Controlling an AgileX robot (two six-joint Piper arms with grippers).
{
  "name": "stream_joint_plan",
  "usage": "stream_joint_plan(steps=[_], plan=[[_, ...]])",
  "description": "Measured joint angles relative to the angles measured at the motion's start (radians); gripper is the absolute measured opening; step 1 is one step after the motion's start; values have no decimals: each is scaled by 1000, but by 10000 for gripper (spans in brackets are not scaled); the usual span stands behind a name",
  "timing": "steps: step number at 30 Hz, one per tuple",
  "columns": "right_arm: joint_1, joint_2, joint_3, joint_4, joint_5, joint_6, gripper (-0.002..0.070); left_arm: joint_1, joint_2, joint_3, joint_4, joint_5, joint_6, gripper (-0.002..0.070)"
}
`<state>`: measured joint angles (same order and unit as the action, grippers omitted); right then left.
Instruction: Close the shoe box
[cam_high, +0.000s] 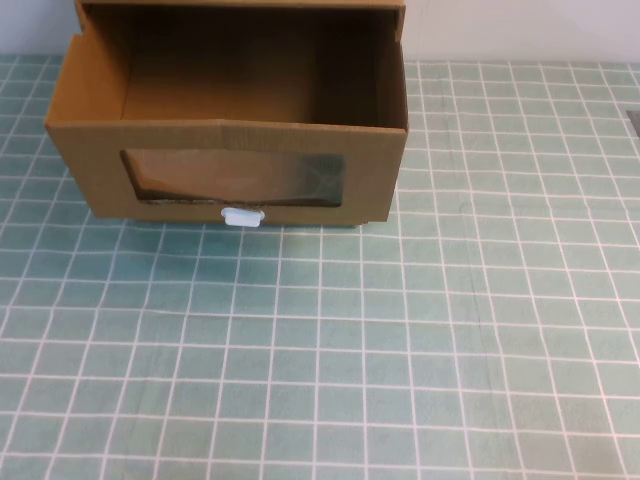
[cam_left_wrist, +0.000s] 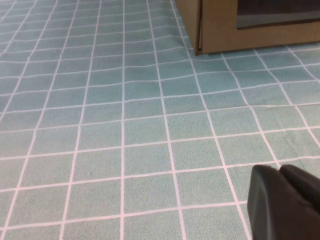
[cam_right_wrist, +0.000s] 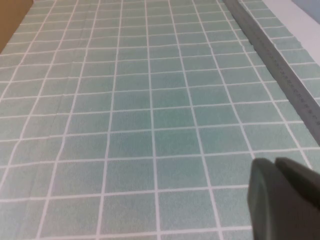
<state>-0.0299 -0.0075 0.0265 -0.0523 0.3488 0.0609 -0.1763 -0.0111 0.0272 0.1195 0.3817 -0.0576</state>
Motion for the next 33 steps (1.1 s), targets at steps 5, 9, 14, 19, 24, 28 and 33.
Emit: stream_joint_plan(steps=[5, 9, 14, 19, 24, 28, 33], plan=[[0, 0, 0, 0, 0, 0, -14, 0, 0, 0, 0, 0, 0, -5], [0, 0, 0, 2, 0, 0, -14, 0, 0, 0, 0, 0, 0, -5], [0, 0, 0, 14, 0, 0, -14, 0, 0, 0, 0, 0, 0, -5], [0, 0, 0, 21, 0, 0, -14, 0, 0, 0, 0, 0, 0, -5], [0, 0, 0, 21, 0, 0, -14, 0, 0, 0, 0, 0, -1, -5], [0, 0, 0, 23, 0, 0, -14, 0, 0, 0, 0, -2, -1, -5], [0, 0, 0, 23, -2, 0, -14, 0, 0, 0, -2, -83, -1, -5]])
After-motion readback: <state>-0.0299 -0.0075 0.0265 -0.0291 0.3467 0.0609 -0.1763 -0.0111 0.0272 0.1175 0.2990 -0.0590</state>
